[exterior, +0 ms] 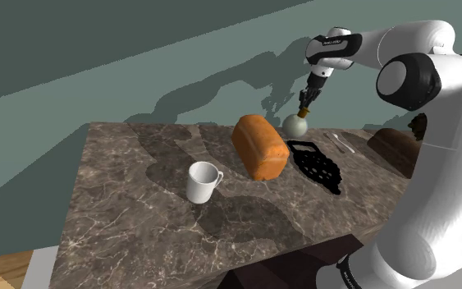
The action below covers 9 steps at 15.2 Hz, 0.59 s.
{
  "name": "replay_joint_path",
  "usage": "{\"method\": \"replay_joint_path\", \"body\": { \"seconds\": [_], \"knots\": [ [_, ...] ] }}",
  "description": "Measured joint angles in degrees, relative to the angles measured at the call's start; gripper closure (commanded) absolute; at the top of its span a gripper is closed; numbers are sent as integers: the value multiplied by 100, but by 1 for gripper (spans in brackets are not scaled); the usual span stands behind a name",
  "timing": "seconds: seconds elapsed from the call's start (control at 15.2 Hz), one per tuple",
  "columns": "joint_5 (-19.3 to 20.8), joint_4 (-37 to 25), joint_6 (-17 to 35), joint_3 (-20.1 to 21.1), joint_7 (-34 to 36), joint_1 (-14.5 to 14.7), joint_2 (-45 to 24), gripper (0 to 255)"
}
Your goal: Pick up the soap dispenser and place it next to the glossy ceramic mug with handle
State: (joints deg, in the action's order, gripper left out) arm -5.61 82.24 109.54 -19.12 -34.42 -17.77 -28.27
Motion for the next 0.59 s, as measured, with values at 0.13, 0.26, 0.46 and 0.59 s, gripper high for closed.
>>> {"method": "replay_joint_path", "body": {
  "seconds": [0.13, 0.26, 0.46, 0.59],
  "knots": [
    [-2, 16, 22, 3, -11, -2, 0, 255],
    [14, -11, -32, 1, 58, 6, -4, 255],
    [35, -146, -298, -4, 98, 1, -45, 255],
    [45, -258, -487, -8, 95, -7, -81, 255]
  ]
}}
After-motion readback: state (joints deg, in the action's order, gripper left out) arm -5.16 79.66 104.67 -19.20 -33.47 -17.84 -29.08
